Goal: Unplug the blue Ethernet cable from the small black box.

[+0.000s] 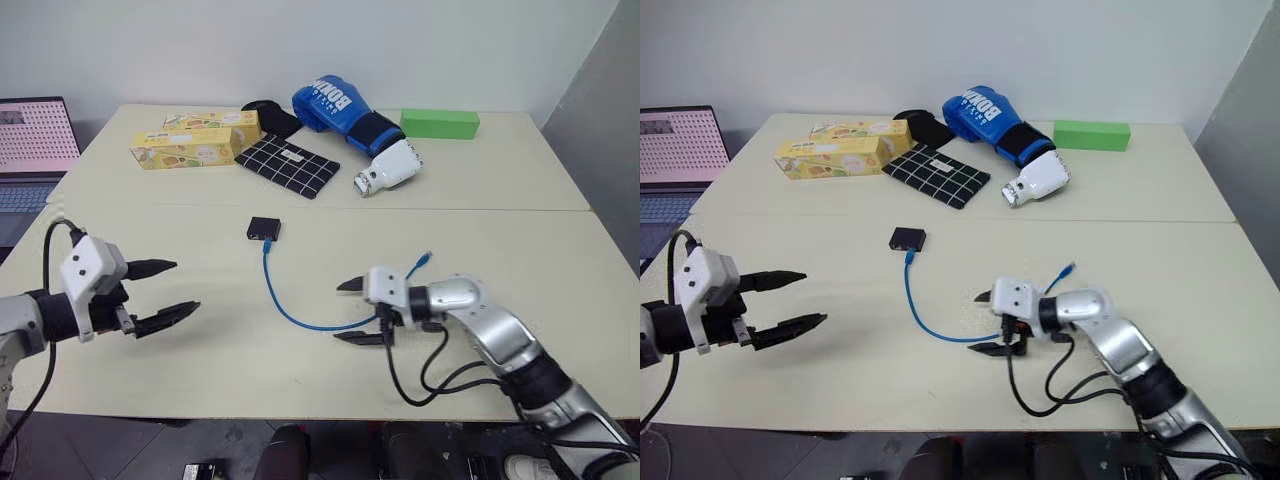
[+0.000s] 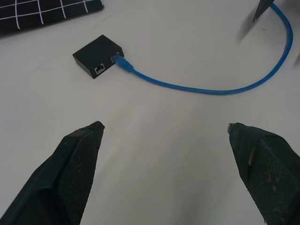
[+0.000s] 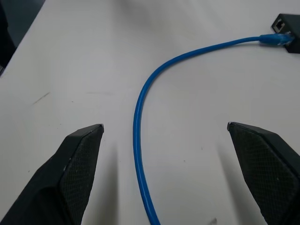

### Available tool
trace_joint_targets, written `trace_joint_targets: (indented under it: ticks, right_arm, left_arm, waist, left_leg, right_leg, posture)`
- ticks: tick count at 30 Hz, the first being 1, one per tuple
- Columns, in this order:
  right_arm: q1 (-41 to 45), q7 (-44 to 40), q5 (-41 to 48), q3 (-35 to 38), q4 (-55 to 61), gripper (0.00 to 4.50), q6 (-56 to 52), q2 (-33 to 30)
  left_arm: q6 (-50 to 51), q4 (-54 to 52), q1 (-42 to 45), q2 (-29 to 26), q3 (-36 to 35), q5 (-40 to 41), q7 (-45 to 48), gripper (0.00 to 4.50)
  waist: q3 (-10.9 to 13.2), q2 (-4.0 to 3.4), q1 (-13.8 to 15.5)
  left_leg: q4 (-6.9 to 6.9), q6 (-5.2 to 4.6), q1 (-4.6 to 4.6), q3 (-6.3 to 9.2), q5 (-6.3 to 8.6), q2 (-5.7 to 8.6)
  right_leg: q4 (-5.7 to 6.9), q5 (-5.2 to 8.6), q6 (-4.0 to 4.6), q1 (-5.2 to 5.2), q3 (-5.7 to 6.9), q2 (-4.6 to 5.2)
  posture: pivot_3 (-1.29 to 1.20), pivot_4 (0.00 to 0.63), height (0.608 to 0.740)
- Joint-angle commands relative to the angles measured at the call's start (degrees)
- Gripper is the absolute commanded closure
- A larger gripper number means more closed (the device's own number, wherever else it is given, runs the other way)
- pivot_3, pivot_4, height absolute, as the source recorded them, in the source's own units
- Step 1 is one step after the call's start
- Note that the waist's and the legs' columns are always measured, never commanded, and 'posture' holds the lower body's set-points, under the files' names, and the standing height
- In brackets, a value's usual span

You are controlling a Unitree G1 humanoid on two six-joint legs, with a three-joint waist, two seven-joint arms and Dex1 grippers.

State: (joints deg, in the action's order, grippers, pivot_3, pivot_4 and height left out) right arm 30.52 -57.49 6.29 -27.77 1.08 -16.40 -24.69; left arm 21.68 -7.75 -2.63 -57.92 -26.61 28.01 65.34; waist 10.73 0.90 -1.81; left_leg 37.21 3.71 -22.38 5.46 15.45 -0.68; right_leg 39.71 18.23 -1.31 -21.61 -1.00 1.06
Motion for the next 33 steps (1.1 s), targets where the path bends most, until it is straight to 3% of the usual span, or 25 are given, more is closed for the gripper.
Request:
trace_joint_targets:
  ticks: [1, 3, 6, 14, 21, 27, 33]
  right_arm:
    - [1.8, 0.1, -2.6, -1.9, -4.1, 0.02, 2.2, 2.6]
    - [1.8, 0.3, -3.7, -2.3, -6.2, 0.02, 2.9, 3.5]
    - [1.8, -0.4, -4.4, -2.6, -7.5, 0.60, 2.7, 4.0]
    - [1.3, -0.9, -4.6, -2.3, -7.2, 2.43, 0.6, 3.8]
    - [1.0, -1.5, -4.8, -2.2, -5.7, 4.40, 0.3, 2.6]
    - [0.1, -3.4, -4.4, -0.7, -4.5, 4.49, 1.1, -1.9]
    - [-6.0, -10.3, -2.3, 6.2, -0.4, 4.49, 4.3, -18.3]
  left_arm:
    - [-0.9, -0.3, 1.0, -1.3, -2.1, 0.4, 0.6, 0.00]
    - [-0.8, -0.7, 0.9, -1.4, -2.3, 0.4, 1.0, 0.00]
    - [-0.4, -1.1, 0.3, -1.7, -2.6, 0.8, 2.0, 0.00]
    - [-0.3, -1.4, -1.0, -1.7, -2.2, 0.8, 4.1, 0.00]
    - [0.1, -1.3, 0.7, -1.3, -1.5, 2.2, 4.9, 0.00]
    - [1.3, -1.9, 1.8, -0.4, -1.0, 4.1, 5.6, 0.00]
    - [5.4, -6.3, 1.5, 0.1, -0.3, 9.4, 7.1, 0.00]
  waist:
    - [0.0, 0.01, 0.0]
    - [0.0, 0.00, 0.0]
    - [0.0, 0.01, -0.1]
    - [0.0, 0.01, -0.1]
    - [0.0, 0.01, -0.1]
    - [0.0, 0.01, 0.1]
    - [0.0, 0.01, 0.9]
  left_leg:
    - [-0.01, 0.00, 0.00, -0.01, 0.00, 0.00]
    - [-0.05, 0.00, 0.00, -0.04, 0.00, 0.00]
    - [-0.09, 0.00, -0.05, -0.07, 0.00, -0.01]
    - [-0.10, 0.00, 0.03, -0.06, 0.00, 0.00]
    - [-0.09, 0.01, 0.04, -0.04, -0.01, 0.00]
    - [-0.09, 0.01, 0.03, -0.04, -0.01, 0.00]
    - [-0.05, 0.00, 0.01, -0.02, 0.00, 0.15]
  right_leg:
    - [-0.02, 0.00, 0.00, -0.01, -0.01, 0.00]
    - [-0.03, 0.00, 0.00, -0.02, -0.03, 0.00]
    - [-0.03, 0.00, 0.00, -0.10, -0.04, 0.01]
    - [0.16, 0.01, 0.02, -0.12, -0.03, 0.00]
    - [0.20, 0.01, 0.02, -0.12, -0.02, 0.00]
    - [0.19, 0.01, 0.02, -0.12, -0.01, 0.00]
    - [-0.17, -0.01, -0.04, 0.14, 0.04, 0.19]
  posture:
    - [0.00, 0.150, 0.740]
    - [0.00, 0.150, 0.740]
    - [0.00, 0.150, 0.740]
    - [0.00, 0.150, 0.740]
    - [0.00, 0.150, 0.740]
    - [0.00, 0.150, 0.740]
    - [0.00, 0.150, 0.740]
